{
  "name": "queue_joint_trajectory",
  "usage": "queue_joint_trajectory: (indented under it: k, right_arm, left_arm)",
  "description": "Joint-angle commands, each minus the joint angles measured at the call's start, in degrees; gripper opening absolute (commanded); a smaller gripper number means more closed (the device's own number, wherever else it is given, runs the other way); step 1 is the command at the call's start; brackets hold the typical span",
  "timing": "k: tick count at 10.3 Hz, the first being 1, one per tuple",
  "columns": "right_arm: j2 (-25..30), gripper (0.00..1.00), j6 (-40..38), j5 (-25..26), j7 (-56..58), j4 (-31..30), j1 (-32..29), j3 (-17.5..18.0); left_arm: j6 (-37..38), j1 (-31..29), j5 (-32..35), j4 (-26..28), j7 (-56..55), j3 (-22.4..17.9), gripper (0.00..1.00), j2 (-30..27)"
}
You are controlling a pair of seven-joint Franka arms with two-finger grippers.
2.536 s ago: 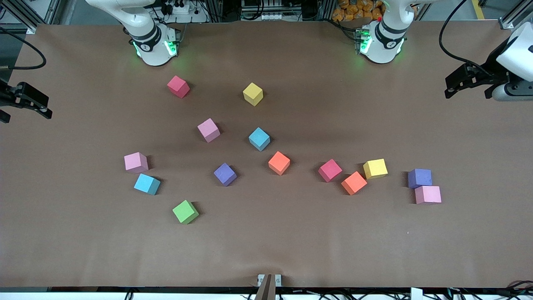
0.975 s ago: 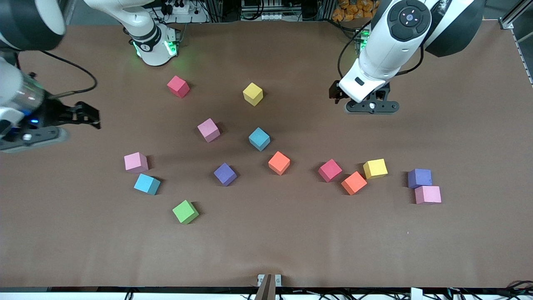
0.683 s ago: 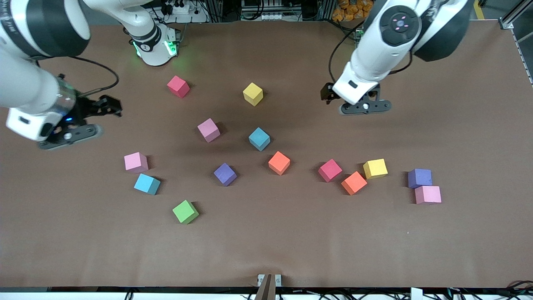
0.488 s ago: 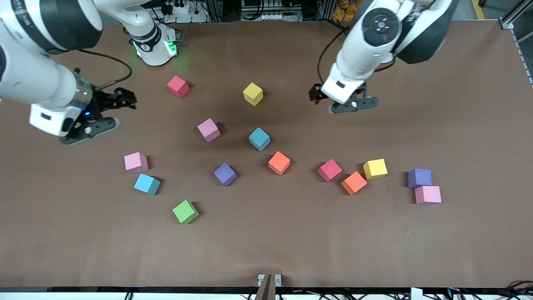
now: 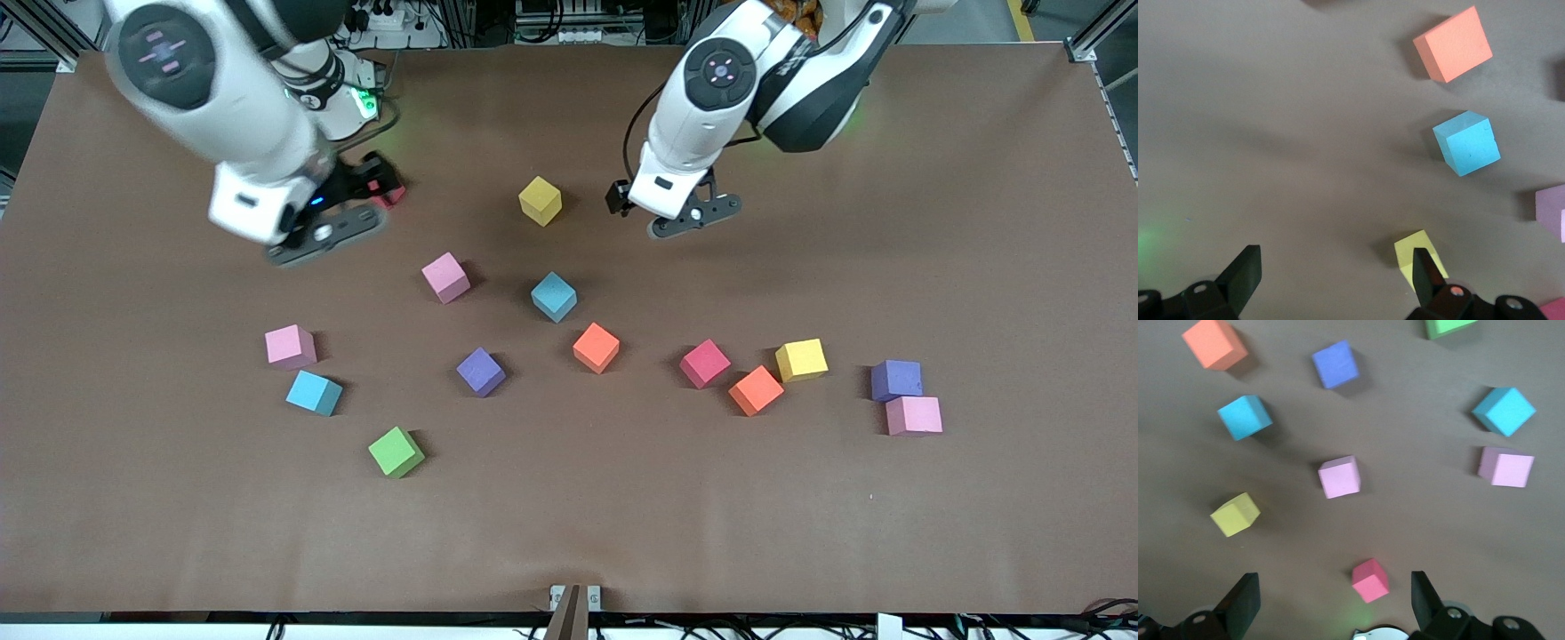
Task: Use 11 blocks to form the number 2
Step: 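Lower and grasp the yellow cube with the left gripper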
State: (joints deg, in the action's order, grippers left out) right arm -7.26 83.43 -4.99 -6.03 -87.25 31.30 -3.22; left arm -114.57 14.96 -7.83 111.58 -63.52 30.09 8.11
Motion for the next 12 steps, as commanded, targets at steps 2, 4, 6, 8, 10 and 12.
queue_joint_trajectory:
  k: [2,4,6,8,10,12]
  right_arm:
    - [6.03,1.00,3.75,-0.81,-2.32,-8.71,0.96,-0.64]
    - [5.77,1.00,3.32,-0.81,-2.23,-9.08,-1.66,-0.73]
    - [4.11,1.00,3.40,-0.38,-2.14,-9.17,-5.53,-0.82]
    - [2.18,1.00,4.02,0.15,-1.44,-9.25,-8.87,-0.82]
    - [0.59,1.00,5.59,0.85,-1.35,-9.25,-10.38,-0.82]
    - [-0.82,1.00,12.23,0.86,-1.35,-12.91,-10.47,-0.82]
  left_arm:
    - [-6.35,3.83,-1.31,2.59,-8.70,0.76,1.00,3.83]
    - [-10.92,7.78,-1.14,2.50,-14.15,0.76,1.00,7.26]
    - [-14.17,11.65,-1.13,2.33,-21.07,0.59,1.00,9.81]
    - [-16.99,15.78,-0.96,2.15,-29.52,0.06,1.00,12.71]
    - [-18.92,19.30,-0.70,2.15,-32.62,-0.64,1.00,15.35]
    - [-22.87,24.83,-0.78,1.89,-35.86,-5.72,1.00,17.20]
